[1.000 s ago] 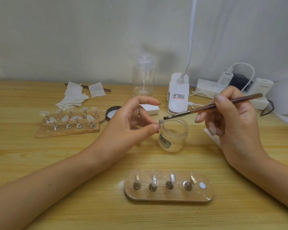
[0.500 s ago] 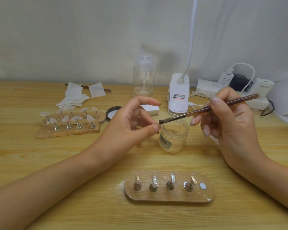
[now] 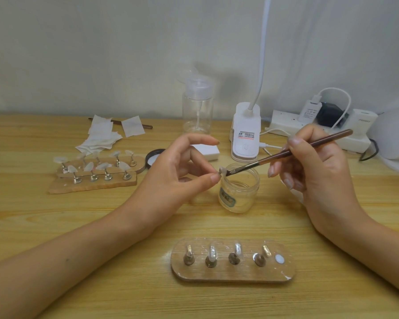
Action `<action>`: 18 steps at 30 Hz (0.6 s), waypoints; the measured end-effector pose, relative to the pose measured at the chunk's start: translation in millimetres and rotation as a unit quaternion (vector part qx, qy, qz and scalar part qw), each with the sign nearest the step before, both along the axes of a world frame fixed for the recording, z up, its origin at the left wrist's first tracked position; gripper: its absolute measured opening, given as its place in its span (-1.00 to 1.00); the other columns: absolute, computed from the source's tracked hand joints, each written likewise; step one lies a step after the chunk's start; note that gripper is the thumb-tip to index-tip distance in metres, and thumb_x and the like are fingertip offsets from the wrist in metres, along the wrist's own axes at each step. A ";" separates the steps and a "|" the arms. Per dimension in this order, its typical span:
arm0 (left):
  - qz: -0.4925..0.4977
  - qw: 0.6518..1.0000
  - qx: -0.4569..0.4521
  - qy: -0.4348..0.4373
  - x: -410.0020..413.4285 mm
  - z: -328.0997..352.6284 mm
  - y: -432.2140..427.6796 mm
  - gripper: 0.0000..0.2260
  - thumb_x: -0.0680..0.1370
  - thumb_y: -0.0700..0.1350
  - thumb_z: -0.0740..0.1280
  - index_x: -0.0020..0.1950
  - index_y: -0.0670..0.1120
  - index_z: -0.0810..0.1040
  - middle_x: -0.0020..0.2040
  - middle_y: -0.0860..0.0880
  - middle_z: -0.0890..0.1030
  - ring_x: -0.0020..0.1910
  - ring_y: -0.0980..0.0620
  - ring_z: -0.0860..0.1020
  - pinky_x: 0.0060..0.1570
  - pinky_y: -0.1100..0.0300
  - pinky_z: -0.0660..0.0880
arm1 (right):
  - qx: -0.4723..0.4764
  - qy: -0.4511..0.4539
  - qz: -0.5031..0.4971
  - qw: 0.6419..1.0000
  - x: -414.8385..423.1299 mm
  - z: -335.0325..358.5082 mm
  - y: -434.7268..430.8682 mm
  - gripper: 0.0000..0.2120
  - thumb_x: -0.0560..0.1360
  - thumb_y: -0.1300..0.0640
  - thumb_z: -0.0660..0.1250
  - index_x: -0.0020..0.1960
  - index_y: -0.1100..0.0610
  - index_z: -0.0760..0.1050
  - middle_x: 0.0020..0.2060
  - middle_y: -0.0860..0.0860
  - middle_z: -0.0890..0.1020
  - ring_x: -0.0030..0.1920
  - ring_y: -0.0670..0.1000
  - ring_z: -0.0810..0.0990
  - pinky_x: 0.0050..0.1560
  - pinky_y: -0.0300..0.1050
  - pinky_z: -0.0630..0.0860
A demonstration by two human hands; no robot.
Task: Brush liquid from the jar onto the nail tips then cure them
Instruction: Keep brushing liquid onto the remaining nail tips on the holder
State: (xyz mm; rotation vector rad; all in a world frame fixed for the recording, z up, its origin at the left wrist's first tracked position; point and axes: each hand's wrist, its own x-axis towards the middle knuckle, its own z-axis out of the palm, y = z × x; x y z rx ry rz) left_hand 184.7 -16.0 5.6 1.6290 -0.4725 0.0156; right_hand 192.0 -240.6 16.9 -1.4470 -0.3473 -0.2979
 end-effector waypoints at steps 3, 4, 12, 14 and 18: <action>0.000 1.000 0.002 -0.001 -0.6 0.6 0.0 -0.60 0.51 -0.27 0.46 0.27 0.05 0.52 -0.19 0.05 0.61 -0.15 0.13 0.62 -0.26 0.27 0.50 | 0.019 -0.006 -0.006 1.000 0.7 0.1 -2.4 -0.79 0.61 0.13 0.20 -0.21 0.07 0.36 -0.44 0.08 0.61 -0.57 -0.07 0.36 -0.55 -0.34 0.28; -0.001 1.000 0.002 -0.001 -0.4 0.8 0.0 -0.60 0.51 -0.28 0.46 0.27 0.05 0.52 -0.19 0.05 0.62 -0.16 0.14 0.61 -0.26 0.26 0.51 | 0.027 -0.013 0.003 1.000 0.6 0.5 -2.3 -0.79 0.61 0.12 0.20 -0.21 0.06 0.36 -0.43 0.07 0.62 -0.57 -0.08 0.36 -0.54 -0.33 0.28; -0.003 1.000 -0.005 -0.003 -0.1 2.0 -0.7 -0.61 0.50 -0.26 0.47 0.26 0.04 0.52 -0.16 0.03 0.64 -0.16 0.14 0.61 -0.17 0.30 0.50 | 0.019 0.027 -0.028 0.999 2.0 1.2 -1.3 -0.74 0.63 0.19 0.20 -0.23 0.09 0.33 -0.46 0.09 0.59 -0.59 -0.06 0.31 -0.53 -0.23 0.19; -0.004 1.000 -0.007 -0.004 -0.2 2.4 -0.8 -0.61 0.49 -0.26 0.47 0.26 0.02 0.52 -0.16 0.02 0.64 -0.17 0.14 0.61 -0.20 0.30 0.49 | 0.026 0.025 -0.031 0.999 1.8 1.2 -2.1 -0.74 0.63 0.14 0.22 -0.24 0.07 0.34 -0.45 0.08 0.60 -0.58 -0.06 0.30 -0.49 -0.12 0.12; -0.006 1.000 -0.009 -0.008 -0.7 3.1 -0.5 -0.61 0.48 -0.26 0.47 0.26 0.01 0.52 -0.16 0.03 0.65 -0.18 0.15 0.60 -0.23 0.30 0.48 | 0.032 0.006 0.025 0.999 0.7 1.3 -0.1 -0.78 0.56 0.06 0.26 -0.26 -0.01 0.41 -0.40 0.10 0.64 -0.59 -0.07 0.32 -0.55 -0.27 0.16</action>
